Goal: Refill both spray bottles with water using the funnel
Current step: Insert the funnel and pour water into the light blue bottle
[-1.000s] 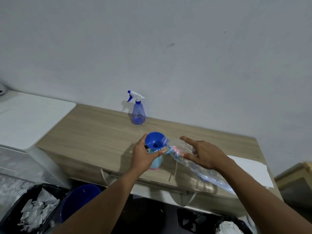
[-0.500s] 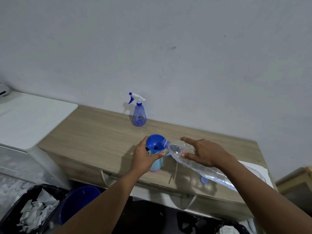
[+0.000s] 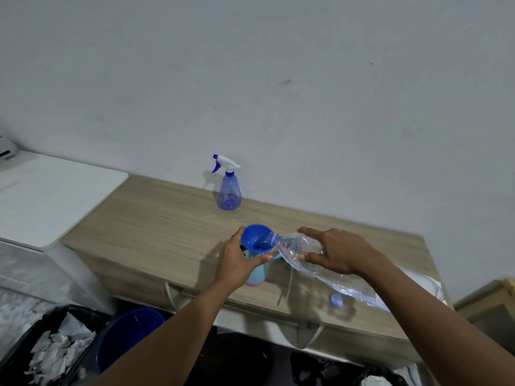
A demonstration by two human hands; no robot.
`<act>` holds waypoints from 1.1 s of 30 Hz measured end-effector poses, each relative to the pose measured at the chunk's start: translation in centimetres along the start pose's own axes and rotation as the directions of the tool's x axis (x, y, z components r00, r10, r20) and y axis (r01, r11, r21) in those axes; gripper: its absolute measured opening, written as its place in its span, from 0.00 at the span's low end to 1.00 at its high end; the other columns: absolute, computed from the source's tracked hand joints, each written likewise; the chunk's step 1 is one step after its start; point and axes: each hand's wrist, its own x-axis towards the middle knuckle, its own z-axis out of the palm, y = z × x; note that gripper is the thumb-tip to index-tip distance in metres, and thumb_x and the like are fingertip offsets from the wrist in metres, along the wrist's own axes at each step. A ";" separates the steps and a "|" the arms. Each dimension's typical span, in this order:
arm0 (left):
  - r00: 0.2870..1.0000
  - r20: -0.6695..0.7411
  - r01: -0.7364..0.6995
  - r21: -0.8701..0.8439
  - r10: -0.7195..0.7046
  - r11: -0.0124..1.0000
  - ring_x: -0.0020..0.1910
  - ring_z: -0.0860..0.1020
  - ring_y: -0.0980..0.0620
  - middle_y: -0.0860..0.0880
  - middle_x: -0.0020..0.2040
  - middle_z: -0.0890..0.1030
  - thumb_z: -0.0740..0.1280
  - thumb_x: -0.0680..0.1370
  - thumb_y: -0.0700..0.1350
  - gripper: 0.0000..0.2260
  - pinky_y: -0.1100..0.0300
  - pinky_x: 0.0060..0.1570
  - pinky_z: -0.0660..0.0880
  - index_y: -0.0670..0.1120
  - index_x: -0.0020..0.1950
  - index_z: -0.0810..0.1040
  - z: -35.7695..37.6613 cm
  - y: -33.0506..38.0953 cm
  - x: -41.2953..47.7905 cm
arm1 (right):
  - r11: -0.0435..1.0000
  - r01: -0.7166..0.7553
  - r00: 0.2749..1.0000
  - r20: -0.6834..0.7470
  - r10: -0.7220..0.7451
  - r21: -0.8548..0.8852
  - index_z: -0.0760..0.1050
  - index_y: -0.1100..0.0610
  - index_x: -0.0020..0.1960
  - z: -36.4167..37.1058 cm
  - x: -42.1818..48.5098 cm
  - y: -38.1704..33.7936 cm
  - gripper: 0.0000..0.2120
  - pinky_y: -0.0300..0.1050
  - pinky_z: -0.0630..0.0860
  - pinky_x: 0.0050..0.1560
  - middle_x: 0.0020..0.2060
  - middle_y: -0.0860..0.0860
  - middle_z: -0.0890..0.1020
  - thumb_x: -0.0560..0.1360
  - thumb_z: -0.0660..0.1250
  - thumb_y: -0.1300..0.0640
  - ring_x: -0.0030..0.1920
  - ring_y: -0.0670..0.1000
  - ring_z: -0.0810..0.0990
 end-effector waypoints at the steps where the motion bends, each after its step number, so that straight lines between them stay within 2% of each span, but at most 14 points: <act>1: 1.000 -0.003 0.002 0.002 -0.002 1.000 0.53 0.81 0.59 0.58 0.52 0.83 0.82 0.61 0.58 0.29 0.48 0.56 0.80 0.60 0.60 0.76 0.0 0.0 0.0 | 1.000 0.000 1.000 -0.001 0.000 -0.001 0.57 0.35 0.75 -0.1 0.0 0.0 0.33 0.52 0.77 0.52 0.55 0.52 0.83 0.73 0.57 0.27 0.58 0.58 0.80; 7: 1.000 -0.010 0.004 0.020 -0.003 1.000 0.52 0.81 0.60 0.61 0.51 0.83 0.82 0.61 0.55 0.27 0.51 0.55 0.80 0.67 0.56 0.75 -0.1 0.2 -0.1 | 1.000 0.009 1.000 -0.003 -0.009 -0.004 0.57 0.36 0.75 -0.1 -0.1 -0.1 0.33 0.52 0.77 0.52 0.54 0.52 0.83 0.74 0.58 0.27 0.57 0.57 0.80; 10: 1.000 -0.004 0.005 0.020 -0.005 1.000 0.52 0.81 0.58 0.58 0.51 0.83 0.82 0.61 0.57 0.29 0.49 0.55 0.80 0.61 0.59 0.76 -0.1 0.0 0.0 | 1.000 0.008 1.000 -0.012 -0.008 0.016 0.57 0.36 0.75 0.2 -0.1 0.1 0.33 0.53 0.77 0.52 0.53 0.52 0.83 0.73 0.57 0.27 0.57 0.57 0.80; 12: 1.000 -0.005 0.004 0.016 -0.004 1.000 0.52 0.81 0.58 0.58 0.51 0.83 0.82 0.61 0.57 0.29 0.49 0.55 0.80 0.61 0.59 0.76 0.0 0.0 0.0 | 0.999 0.006 1.000 -0.010 -0.005 0.051 0.57 0.36 0.75 0.6 -0.2 0.2 0.33 0.52 0.77 0.51 0.51 0.51 0.84 0.74 0.58 0.27 0.56 0.57 0.81; 14: 1.000 -0.012 0.004 0.013 -0.003 1.000 0.52 0.81 0.58 0.58 0.52 0.83 0.82 0.61 0.58 0.29 0.50 0.55 0.80 0.64 0.58 0.75 0.0 -0.1 0.0 | 0.994 0.005 1.000 -0.012 -0.004 0.106 0.57 0.37 0.75 1.2 -0.4 0.4 0.32 0.51 0.76 0.50 0.49 0.51 0.84 0.75 0.58 0.29 0.54 0.57 0.81; 16: 1.000 -0.004 -0.005 0.012 0.005 1.000 0.53 0.81 0.57 0.57 0.52 0.83 0.81 0.61 0.59 0.30 0.49 0.55 0.80 0.63 0.59 0.75 0.0 -0.2 0.1 | 0.982 0.009 0.999 -0.034 -0.003 0.186 0.57 0.38 0.76 1.8 -0.6 0.5 0.32 0.49 0.75 0.49 0.46 0.51 0.84 0.75 0.58 0.30 0.52 0.56 0.82; 20: 1.000 -0.013 0.005 0.007 -0.005 1.000 0.53 0.80 0.57 0.57 0.52 0.82 0.83 0.60 0.57 0.30 0.52 0.56 0.79 0.67 0.57 0.74 0.0 -0.1 0.2 | 0.902 0.055 0.983 -0.181 0.026 0.428 0.57 0.37 0.76 2.8 -1.2 1.2 0.31 0.51 0.78 0.50 0.41 0.51 0.83 0.76 0.60 0.32 0.44 0.51 0.82; 23: 1.000 -0.015 0.027 -0.004 -0.027 1.000 0.55 0.80 0.56 0.58 0.54 0.81 0.84 0.60 0.54 0.33 0.53 0.58 0.79 0.67 0.58 0.71 0.0 -0.1 0.0 | 0.817 0.097 0.939 -0.324 0.113 0.569 0.58 0.37 0.75 3.4 -1.5 1.8 0.30 0.52 0.80 0.48 0.41 0.52 0.83 0.76 0.61 0.34 0.41 0.48 0.82; 25: 0.999 -0.012 0.042 -0.008 -0.042 0.999 0.57 0.80 0.55 0.57 0.57 0.80 0.83 0.59 0.57 0.37 0.51 0.59 0.79 0.69 0.63 0.69 0.1 -0.1 -0.1 | 0.760 0.093 0.888 -0.398 0.229 0.644 0.60 0.39 0.75 3.6 -1.7 2.3 0.30 0.47 0.80 0.47 0.42 0.51 0.83 0.76 0.63 0.37 0.42 0.49 0.83; 26: 0.999 -0.014 0.036 -0.008 -0.036 0.999 0.57 0.80 0.55 0.58 0.56 0.80 0.83 0.59 0.56 0.36 0.52 0.58 0.79 0.73 0.60 0.69 0.1 -0.1 -0.1 | 0.728 0.088 0.855 -0.427 0.295 0.680 0.60 0.41 0.76 3.6 -1.7 2.6 0.30 0.43 0.80 0.46 0.45 0.51 0.83 0.76 0.64 0.39 0.44 0.49 0.83; 29: 1.000 -0.016 0.026 0.010 -0.026 1.000 0.55 0.80 0.55 0.60 0.53 0.80 0.84 0.61 0.50 0.36 0.55 0.56 0.79 0.83 0.51 0.67 0.1 0.3 -0.1 | 0.620 0.099 0.737 -0.477 0.480 0.778 0.60 0.46 0.76 3.4 -1.8 3.5 0.30 0.34 0.74 0.46 0.53 0.52 0.83 0.78 0.68 0.47 0.50 0.51 0.83; 31: 0.999 -0.016 0.033 0.004 -0.032 0.999 0.55 0.81 0.55 0.59 0.53 0.81 0.84 0.60 0.52 0.35 0.54 0.55 0.79 0.81 0.51 0.67 0.1 0.5 -0.2 | 0.566 0.106 0.674 -0.478 0.563 0.818 0.58 0.48 0.76 3.2 -1.8 3.8 0.32 0.34 0.73 0.46 0.53 0.52 0.82 0.78 0.69 0.49 0.50 0.52 0.82; 33: 0.998 -0.014 0.053 -0.025 -0.054 0.998 0.56 0.81 0.54 0.58 0.55 0.81 0.83 0.57 0.59 0.34 0.51 0.57 0.80 0.78 0.54 0.68 0.1 0.6 -0.3 | 0.539 0.092 0.652 -0.460 0.603 0.837 0.56 0.49 0.76 3.3 -1.6 3.8 0.34 0.36 0.73 0.48 0.53 0.52 0.81 0.77 0.71 0.50 0.51 0.52 0.81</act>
